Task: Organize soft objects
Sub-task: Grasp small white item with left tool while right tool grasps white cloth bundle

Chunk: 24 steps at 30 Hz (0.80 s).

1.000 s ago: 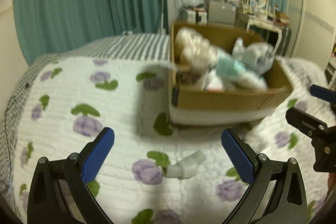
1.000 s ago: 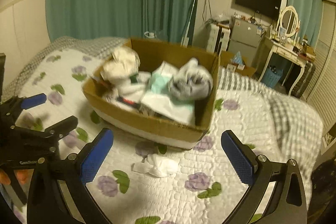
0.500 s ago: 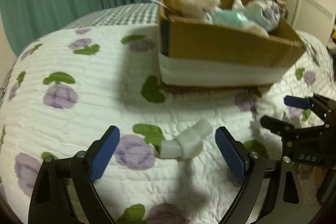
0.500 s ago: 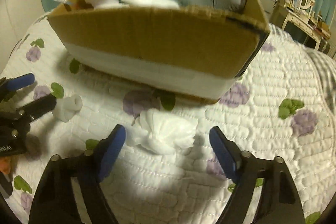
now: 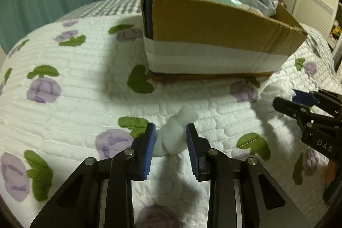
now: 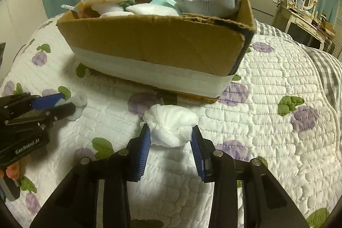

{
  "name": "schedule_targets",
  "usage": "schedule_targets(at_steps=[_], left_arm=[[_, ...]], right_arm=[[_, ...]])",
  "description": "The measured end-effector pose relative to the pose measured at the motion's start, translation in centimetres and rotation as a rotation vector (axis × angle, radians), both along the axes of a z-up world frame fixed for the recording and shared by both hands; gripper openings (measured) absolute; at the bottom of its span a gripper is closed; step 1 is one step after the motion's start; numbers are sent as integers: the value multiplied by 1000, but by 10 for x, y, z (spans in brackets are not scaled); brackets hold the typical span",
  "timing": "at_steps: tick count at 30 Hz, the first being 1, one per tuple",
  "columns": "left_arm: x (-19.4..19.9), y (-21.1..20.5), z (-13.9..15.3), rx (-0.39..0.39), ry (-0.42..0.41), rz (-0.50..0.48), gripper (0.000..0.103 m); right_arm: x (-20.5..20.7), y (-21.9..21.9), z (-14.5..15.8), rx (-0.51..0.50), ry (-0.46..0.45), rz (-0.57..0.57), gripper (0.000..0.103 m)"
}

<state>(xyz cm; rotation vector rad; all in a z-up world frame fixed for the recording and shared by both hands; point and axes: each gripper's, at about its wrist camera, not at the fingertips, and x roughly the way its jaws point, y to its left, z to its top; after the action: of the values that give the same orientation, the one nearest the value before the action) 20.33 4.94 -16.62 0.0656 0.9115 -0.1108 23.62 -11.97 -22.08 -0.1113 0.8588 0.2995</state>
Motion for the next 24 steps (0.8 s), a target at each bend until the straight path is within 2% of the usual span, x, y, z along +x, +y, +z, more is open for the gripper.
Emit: schedule_targets(at_steps=[4,5,6,8,10,16,19,22,24], left_arm=[[-9,-6,7,12,-13,-11,22],[-12,-8,10,18,-17,-12,17],[-14,-9,14,14,-22,-15,3],[-19,-11,23,10,-34,-26,0],[-20,-11,32,28,-45,-32,0],[-19,1,38,-19,-37,-37,0],[-21,1,35,9,-40,-20,5],[-14,0,22,23,20,-10,9],[-7,-3,12,41,61,-6,22]], right_arm=[[-13,-3,6,-9,-30,5,35],[-14,-1,10,-8,-33,7,35],[-17,-1,13,-6,-37,9,35],[-22,-3,20,-7,-43,11,35],[-29,-7,28,3,-50,11,35],[-61,-17,55,-6,-81,7,35],[-64,-15,61,-17,-90,14,35],[-65,-12,61,-26,-86,26,35],[-58,-9,57,-22,-69,33,35]])
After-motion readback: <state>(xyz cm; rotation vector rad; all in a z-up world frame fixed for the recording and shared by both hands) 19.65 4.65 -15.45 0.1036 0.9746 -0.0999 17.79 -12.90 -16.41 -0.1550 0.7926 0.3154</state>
